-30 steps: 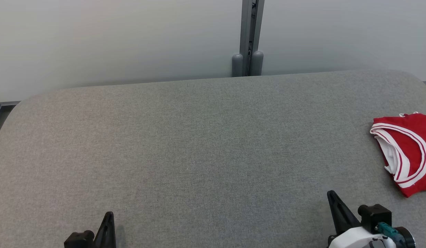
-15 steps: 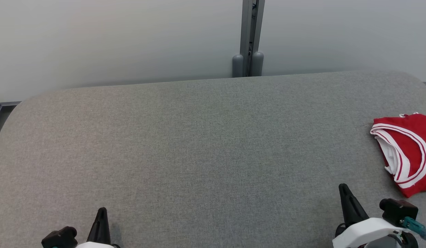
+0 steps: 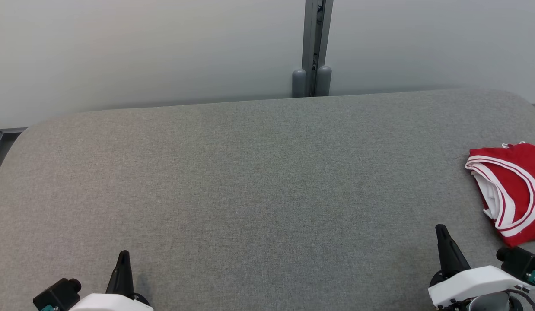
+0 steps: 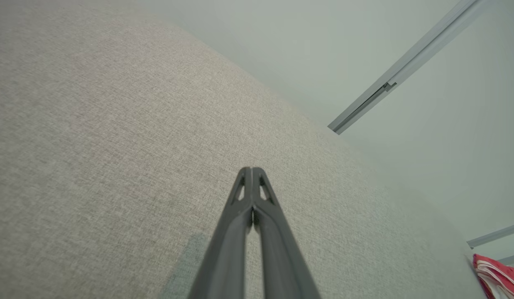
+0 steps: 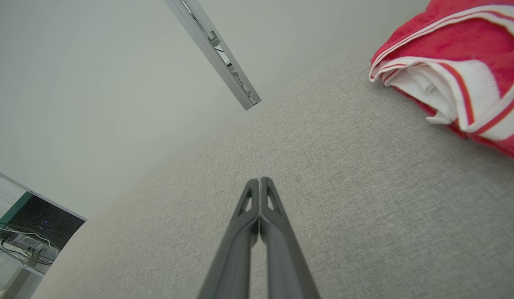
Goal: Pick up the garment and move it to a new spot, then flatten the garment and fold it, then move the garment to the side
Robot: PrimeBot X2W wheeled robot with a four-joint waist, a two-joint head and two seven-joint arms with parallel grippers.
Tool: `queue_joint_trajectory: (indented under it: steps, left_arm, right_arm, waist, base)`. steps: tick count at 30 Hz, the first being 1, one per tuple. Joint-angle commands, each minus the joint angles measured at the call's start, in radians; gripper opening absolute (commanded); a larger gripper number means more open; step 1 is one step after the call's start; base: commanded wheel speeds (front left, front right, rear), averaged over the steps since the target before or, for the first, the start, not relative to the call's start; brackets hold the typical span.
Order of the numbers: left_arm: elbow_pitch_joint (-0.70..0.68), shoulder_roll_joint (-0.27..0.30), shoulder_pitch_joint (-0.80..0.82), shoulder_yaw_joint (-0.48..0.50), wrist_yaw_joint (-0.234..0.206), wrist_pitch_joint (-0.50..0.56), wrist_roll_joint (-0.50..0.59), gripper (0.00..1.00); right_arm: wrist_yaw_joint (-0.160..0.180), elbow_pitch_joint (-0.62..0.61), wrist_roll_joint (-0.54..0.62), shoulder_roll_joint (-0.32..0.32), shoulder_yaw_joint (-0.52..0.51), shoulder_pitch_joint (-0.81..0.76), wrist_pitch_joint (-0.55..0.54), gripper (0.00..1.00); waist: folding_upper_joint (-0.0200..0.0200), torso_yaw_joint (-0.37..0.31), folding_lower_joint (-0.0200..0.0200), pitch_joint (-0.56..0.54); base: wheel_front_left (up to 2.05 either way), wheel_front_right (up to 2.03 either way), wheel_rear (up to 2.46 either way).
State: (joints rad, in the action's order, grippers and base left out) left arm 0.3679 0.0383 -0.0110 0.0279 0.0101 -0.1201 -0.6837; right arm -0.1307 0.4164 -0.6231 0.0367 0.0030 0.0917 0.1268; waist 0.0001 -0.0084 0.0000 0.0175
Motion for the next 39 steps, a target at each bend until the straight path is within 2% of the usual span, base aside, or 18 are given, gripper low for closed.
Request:
queue_joint_trajectory:
  steps: [1, 39]
  left_arm:
    - [-0.019, 0.007, 0.035, 0.008, 0.011, 0.009, -0.039, 0.00]
    - [-0.074, 0.011, 0.083, 0.050, 0.069, 0.126, -0.495, 0.00]
  right_arm:
    - [0.000, -0.022, -0.043, 0.009, -0.009, 0.017, -0.011, 0.00]
    - [0.000, -0.102, -0.529, 0.013, -0.066, 0.021, -0.129, 0.00]
  waist:
    - [-0.0001, 0.000, 0.0000, 0.000]
    - [-0.0001, 0.004, 0.0000, -0.006]
  base:
    - [0.00, 0.00, 0.00]
    - [0.00, 0.00, 0.00]
